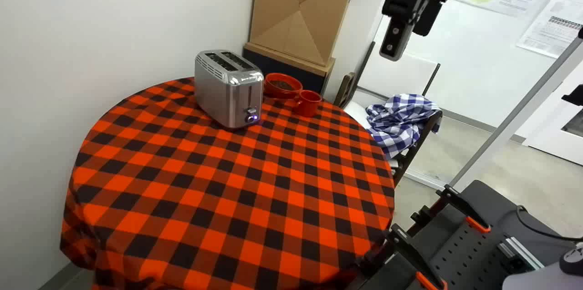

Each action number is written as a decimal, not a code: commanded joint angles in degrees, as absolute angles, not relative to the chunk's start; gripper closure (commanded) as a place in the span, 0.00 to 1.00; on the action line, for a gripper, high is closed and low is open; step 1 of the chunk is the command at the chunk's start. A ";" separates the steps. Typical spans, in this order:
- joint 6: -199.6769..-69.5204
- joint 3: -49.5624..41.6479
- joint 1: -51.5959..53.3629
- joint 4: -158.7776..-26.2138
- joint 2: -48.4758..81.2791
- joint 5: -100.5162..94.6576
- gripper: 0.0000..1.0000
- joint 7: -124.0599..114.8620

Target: Turn off the toaster

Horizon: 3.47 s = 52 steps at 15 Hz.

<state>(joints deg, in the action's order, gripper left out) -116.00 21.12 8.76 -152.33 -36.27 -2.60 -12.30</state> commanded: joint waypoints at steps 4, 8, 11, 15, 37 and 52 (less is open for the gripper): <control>-115.86 19.76 10.21 -152.24 -35.92 -3.55 0.00 -13.11; -118.93 20.11 8.58 -153.04 -34.52 -11.82 0.00 -9.32; -123.36 15.56 7.98 -153.22 -31.34 -19.91 0.00 -0.59; -131.77 6.34 4.86 -150.65 -20.56 -26.55 0.00 14.78; -142.23 -2.74 2.29 -101.54 44.73 -26.00 0.00 21.46; -160.17 -7.27 3.55 -88.10 61.35 -24.59 0.00 10.27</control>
